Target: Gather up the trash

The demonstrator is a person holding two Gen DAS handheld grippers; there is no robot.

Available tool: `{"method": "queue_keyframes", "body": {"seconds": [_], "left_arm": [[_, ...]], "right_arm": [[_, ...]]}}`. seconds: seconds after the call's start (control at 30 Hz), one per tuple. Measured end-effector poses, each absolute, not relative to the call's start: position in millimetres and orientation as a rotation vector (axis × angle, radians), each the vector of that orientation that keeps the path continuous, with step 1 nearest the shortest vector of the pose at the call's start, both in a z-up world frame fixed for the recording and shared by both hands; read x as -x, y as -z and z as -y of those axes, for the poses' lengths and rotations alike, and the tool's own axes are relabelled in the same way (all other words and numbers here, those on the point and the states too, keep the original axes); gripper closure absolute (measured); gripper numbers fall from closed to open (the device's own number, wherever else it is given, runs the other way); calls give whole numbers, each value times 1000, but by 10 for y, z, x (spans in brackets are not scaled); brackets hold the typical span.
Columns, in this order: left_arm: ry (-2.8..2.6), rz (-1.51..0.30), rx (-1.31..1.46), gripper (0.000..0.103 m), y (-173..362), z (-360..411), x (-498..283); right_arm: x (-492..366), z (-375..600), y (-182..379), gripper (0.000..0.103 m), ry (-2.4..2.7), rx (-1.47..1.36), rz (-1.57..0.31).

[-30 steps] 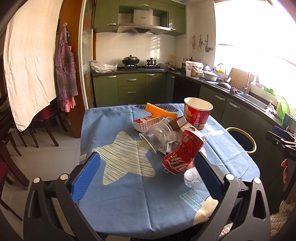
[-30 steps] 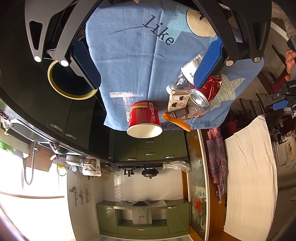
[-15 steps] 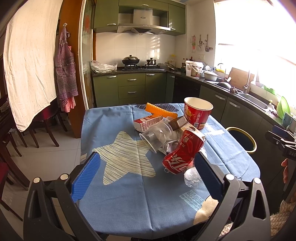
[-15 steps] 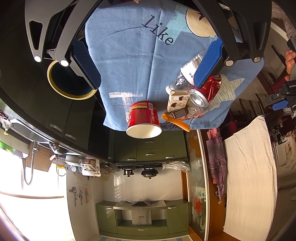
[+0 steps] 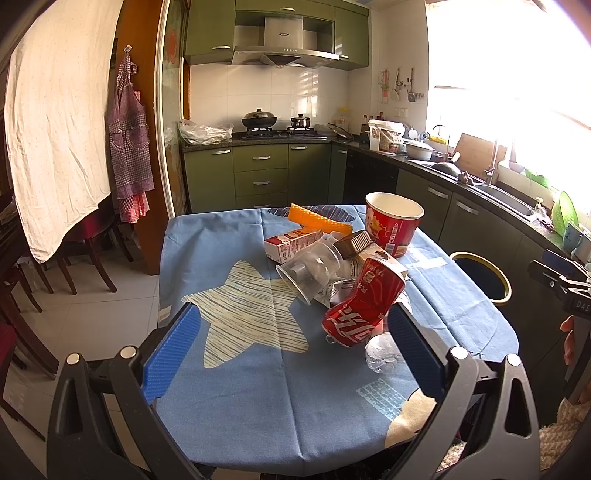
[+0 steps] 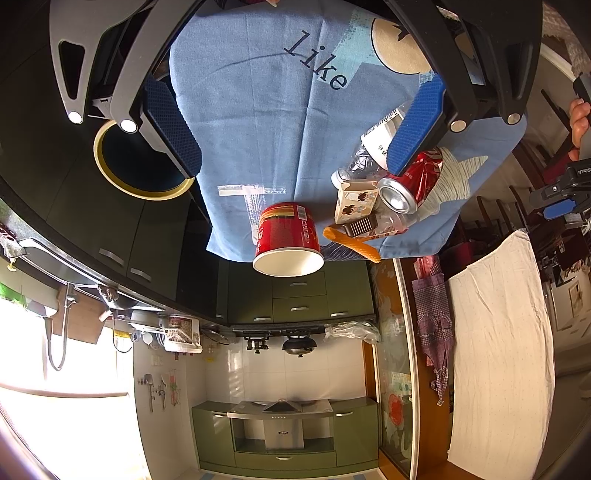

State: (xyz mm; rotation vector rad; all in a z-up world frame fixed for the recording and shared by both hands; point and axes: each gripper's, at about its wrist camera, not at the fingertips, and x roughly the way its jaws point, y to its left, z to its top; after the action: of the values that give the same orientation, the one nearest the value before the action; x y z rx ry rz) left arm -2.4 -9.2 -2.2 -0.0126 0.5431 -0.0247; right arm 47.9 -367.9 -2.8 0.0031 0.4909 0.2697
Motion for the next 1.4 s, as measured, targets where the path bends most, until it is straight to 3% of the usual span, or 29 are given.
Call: {"method": "queue_keyframes", "body": {"seconds": [0.37,0.73,1.13,1.3,1.37,1.4], "left_arm": [[21,-585,9,6,-18,82,-425],[-30,-546,26,6,-223,-110,-1425],[15,-549,19,6,-38,-102,-2431],[15,-570,49,6,151,-169,-2597],[11,-581,55,6,218,-195,-2624],[14,-584,59,6,246,-210,-2611]], "right_arm": [[-963,3644,-45,4,-248,78,-566],[-2671,3787,-147,5,-347,-72,-897],[-4100,3572,38,52,-260,-51,-1126],[-4454,3482,275,63,-214,-22,-1205],[-4536,3464,348,74,-196,-15,-1214],[-4559,3464,389,85,-195,-25,-1221]]}}
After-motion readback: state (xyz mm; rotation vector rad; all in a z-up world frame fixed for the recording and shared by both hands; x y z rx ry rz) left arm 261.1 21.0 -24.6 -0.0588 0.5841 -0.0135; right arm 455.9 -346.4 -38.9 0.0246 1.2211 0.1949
